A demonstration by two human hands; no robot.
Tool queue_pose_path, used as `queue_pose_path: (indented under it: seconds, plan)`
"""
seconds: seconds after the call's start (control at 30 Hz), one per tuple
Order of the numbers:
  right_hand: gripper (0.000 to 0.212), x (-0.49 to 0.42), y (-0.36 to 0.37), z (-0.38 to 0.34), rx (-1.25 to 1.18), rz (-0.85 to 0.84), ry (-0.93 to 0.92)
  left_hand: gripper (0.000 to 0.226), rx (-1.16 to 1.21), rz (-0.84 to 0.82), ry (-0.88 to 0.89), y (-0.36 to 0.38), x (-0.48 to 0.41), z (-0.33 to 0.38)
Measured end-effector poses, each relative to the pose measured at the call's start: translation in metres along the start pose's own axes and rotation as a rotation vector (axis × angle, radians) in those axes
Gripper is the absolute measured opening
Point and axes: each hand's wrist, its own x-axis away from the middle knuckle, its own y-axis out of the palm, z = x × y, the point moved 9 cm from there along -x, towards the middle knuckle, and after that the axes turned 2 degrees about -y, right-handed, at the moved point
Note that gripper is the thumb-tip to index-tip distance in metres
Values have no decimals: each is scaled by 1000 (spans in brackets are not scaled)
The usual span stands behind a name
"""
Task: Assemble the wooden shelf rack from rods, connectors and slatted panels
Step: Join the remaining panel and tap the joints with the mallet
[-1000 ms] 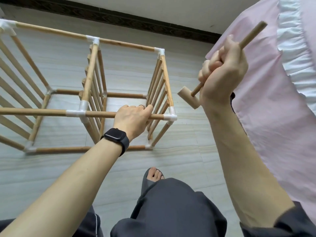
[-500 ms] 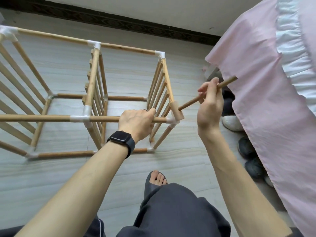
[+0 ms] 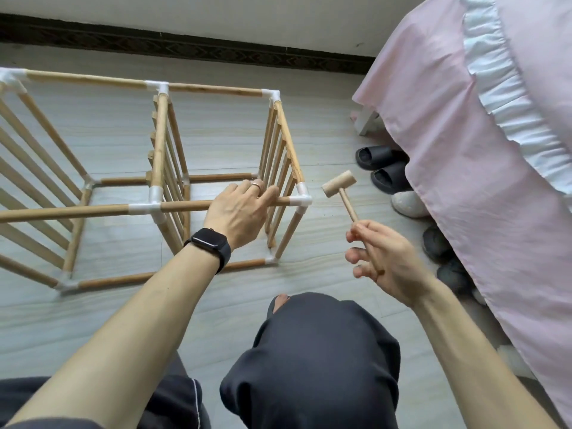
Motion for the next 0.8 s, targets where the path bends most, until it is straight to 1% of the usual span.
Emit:
queue_pose_path:
  seconds: [0.03, 0.1, 0.17, 0.2, 0.27, 0.3, 0.37, 0.43, 0.53, 0.63, 0.7, 0.8]
  plan:
    - [10, -1, -5, 3, 146, 81, -33, 32, -6, 14, 29, -1, 5, 2]
    - [24, -2, -10, 0, 503, 187, -158, 36, -9, 52, 9, -3, 14, 3]
    - [31, 1, -5, -10, 831, 222, -334, 35, 26, 78, -83, -3, 20, 2]
    - [33, 3, -3, -13, 914, 230, -391, 33, 53, 85, -130, -2, 21, 1]
    - [26, 4, -1, -14, 1017, 242, -426, 31, 84, 87, -193, -1, 19, -1]
    - [22, 4, 2, -14, 1091, 255, -440, 31, 90, 82, -209, -1, 18, -2]
    - [20, 4, 8, -15, 1259, 288, -473, 30, 106, 75, -227, 0, 17, -3]
    - [27, 6, 9, -16, 1307, 320, -473, 31, 117, 67, -238, 0, 17, -4]
    - [40, 3, 6, -11, 1290, 320, -368, 30, 123, 48, -241, 1, 16, -4]
    - [39, 3, 8, -12, 1306, 314, -318, 30, 126, 44, -248, 1, 16, -6]
    - [34, 5, 11, -22, 1267, 324, -377, 30, 123, 39, -252, 2, 16, -6]
    - [29, 22, 18, -54, 1100, 420, -643, 30, 115, 35, -254, 3, 16, -7]
